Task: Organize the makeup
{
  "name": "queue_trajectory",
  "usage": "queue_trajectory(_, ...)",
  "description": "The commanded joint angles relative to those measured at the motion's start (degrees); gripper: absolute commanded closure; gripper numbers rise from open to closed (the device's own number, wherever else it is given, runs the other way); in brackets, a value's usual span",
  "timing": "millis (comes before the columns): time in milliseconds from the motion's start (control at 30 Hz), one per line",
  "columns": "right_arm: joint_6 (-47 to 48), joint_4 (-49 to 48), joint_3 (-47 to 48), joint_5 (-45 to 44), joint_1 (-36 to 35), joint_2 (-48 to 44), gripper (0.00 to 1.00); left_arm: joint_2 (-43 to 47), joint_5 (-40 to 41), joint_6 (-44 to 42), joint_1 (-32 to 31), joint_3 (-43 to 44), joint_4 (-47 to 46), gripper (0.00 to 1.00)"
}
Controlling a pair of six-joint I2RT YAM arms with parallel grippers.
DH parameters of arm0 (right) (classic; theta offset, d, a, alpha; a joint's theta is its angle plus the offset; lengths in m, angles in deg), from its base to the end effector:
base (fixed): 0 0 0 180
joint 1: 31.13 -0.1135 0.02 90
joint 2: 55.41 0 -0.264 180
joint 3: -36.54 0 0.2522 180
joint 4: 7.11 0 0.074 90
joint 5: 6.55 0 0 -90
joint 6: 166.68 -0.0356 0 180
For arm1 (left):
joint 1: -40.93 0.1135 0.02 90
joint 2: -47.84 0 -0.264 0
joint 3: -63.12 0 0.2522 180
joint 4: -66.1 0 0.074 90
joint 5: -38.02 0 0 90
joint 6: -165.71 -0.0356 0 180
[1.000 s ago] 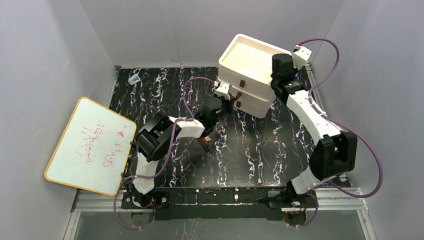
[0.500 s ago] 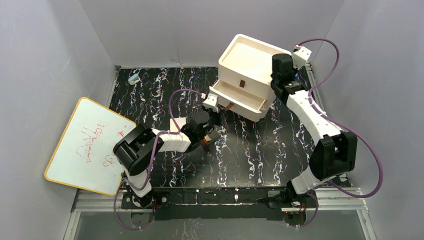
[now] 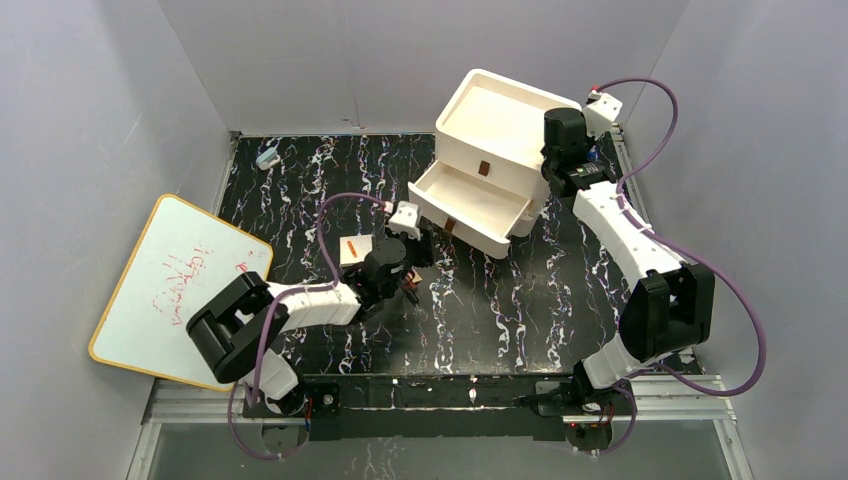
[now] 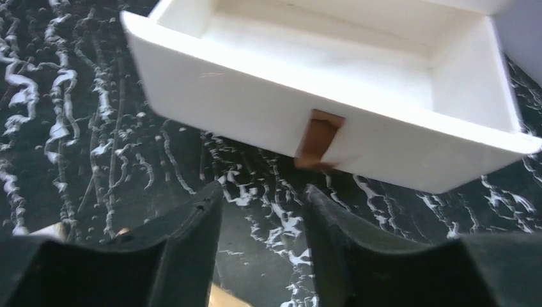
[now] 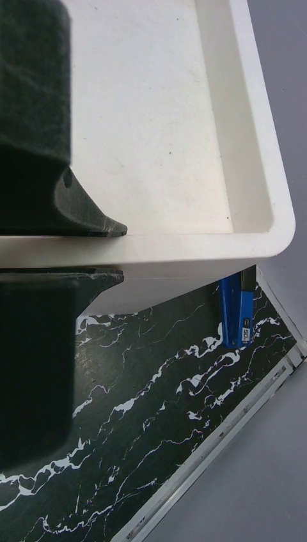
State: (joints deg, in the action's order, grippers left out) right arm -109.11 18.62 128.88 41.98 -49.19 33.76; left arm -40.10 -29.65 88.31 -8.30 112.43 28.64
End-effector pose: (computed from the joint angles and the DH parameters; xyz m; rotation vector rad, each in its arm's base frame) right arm 0.3505 0.0895 0.3528 0.6789 1.7356 -0.1044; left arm 0.2156 -0.2293 0.2177 0.2072 1.6017 -0.5297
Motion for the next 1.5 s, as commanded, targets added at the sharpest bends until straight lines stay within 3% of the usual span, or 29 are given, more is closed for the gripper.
queue_trajectory(0,-0.94,18.52,-5.68,7.30,-0.48,4.40,0.99,4.06,8.46,1.06,0.20,0.85,13.93,0.28)
queue_trajectory(67,-1.04,18.62,-5.93,7.29,-0.47,4.20,0.99,5.54,10.32,2.59,0.19,1.34,16.77,0.21)
queue_trajectory(267,-0.96,18.58,-6.60,7.03,-0.43,3.39,0.99,4.84,15.89,7.67,0.19,6.01,27.33,0.21)
queue_trajectory(433,-0.99,18.71,-7.14,7.17,-0.44,2.83,0.99,-0.96,16.90,10.11,0.46,10.60,31.56,0.28)
queue_trajectory(567,-0.82,18.53,-7.94,6.40,-0.42,2.22,0.99,-5.47,12.70,14.02,3.12,14.09,34.64,0.44)
queue_trajectory(700,-0.49,18.37,-8.42,6.10,-0.43,1.84,0.99,-9.30,7.82,18.76,6.51,17.65,38.83,0.50)
queue_trajectory(1300,-0.36,18.00,-8.45,6.40,-0.43,2.50,0.99,-13.93,3.78,23.03,9.18,20.63,44.43,0.60)
queue_trajectory(1467,-0.36,18.00,-8.45,6.66,-0.46,2.74,0.99,-9.96,5.34,22.64,9.15,18.83,43.13,0.55)
